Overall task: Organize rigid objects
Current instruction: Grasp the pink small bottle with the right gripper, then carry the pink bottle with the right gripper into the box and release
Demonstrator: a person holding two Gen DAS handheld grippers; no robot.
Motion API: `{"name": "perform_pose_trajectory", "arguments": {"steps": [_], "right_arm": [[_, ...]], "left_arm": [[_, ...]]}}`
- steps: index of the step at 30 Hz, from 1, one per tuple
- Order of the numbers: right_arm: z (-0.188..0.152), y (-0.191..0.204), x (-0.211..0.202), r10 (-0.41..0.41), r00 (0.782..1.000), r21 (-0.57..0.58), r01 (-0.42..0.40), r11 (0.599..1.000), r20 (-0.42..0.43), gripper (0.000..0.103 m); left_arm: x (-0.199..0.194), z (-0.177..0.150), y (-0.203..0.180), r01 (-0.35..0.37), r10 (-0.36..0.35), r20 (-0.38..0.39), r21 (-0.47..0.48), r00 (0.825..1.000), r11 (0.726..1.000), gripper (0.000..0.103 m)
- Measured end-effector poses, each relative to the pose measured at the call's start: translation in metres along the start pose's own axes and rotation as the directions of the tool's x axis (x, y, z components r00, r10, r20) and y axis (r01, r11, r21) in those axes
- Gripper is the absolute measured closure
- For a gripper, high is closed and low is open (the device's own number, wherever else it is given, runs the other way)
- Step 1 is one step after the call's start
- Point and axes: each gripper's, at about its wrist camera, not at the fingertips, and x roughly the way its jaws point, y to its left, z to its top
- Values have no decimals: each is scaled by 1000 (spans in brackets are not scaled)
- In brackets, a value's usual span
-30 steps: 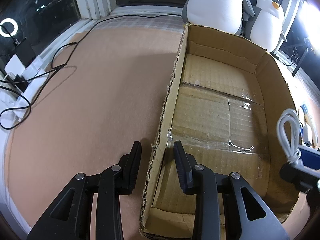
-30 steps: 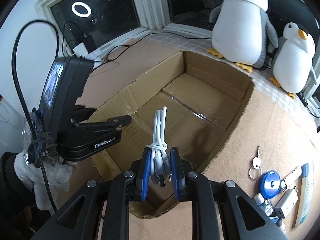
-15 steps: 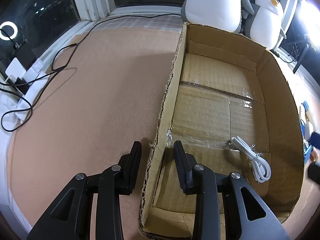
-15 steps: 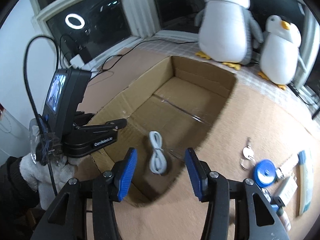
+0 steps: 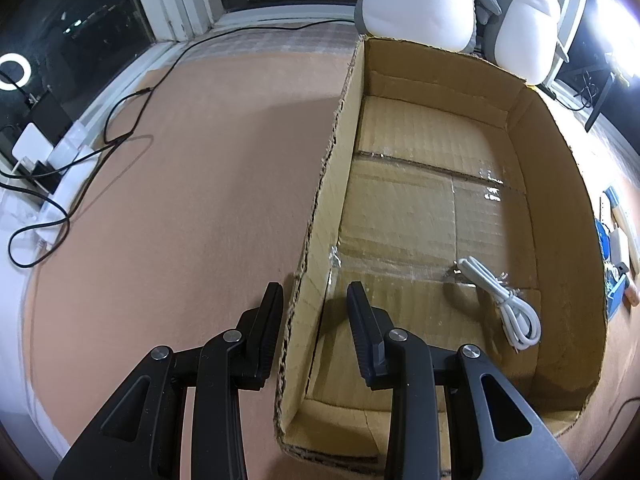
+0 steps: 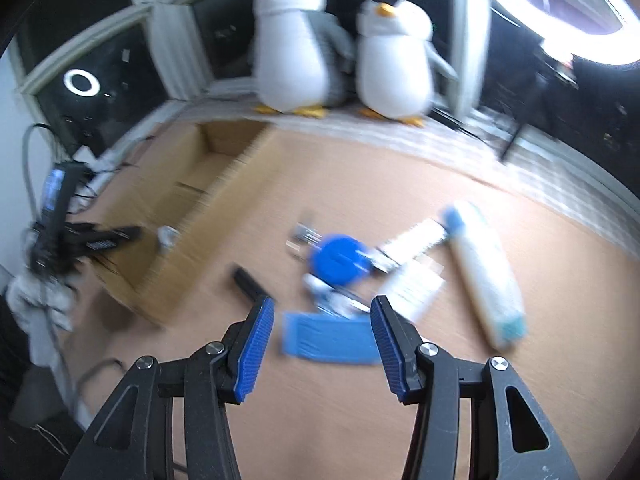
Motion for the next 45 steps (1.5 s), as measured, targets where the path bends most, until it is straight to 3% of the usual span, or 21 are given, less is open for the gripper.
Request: {"name": "perform_pose_trajectory", "arguments": {"steps": [6, 12, 20, 22, 23, 28, 35, 45], "right_arm": [[-22, -39, 17, -71, 994, -5, 71, 997, -80, 57], [-29, -43, 38, -97, 986, -70, 88, 994, -137, 58], [-23, -49, 56, -86, 980, -73, 74, 995, -179, 75], [-25, -47, 54, -77, 980, -67, 65, 996, -181, 85], [-26, -47, 54, -78, 980, -66, 67, 996, -181, 85], [-31, -46, 48, -74, 983, -40, 68, 997, -171, 85], [-25, -37, 20, -39, 995, 12, 41, 999, -91, 85], [20, 33, -9, 91, 995, -46, -88, 995, 50, 85]], "left_arm": [[-3, -6, -2, -1, 2, -16, 22, 1000, 1000, 72], [-4, -6, -1, 0, 1, -28, 18, 1000, 1000, 72], [-4, -8, 0, -11, 11, -31, 27, 999, 1000, 72], [-4, -8, -1, -15, 16, -29, 28, 999, 999, 72], [-3, -8, -1, -15, 16, -27, 28, 999, 999, 72], [-3, -9, -2, -16, 17, -25, 24, 1000, 1000, 72], [-4, -10, -3, -20, 21, -21, 27, 1000, 999, 72], [-4, -11, -3, -16, 16, -13, 23, 1000, 1000, 72]]}}
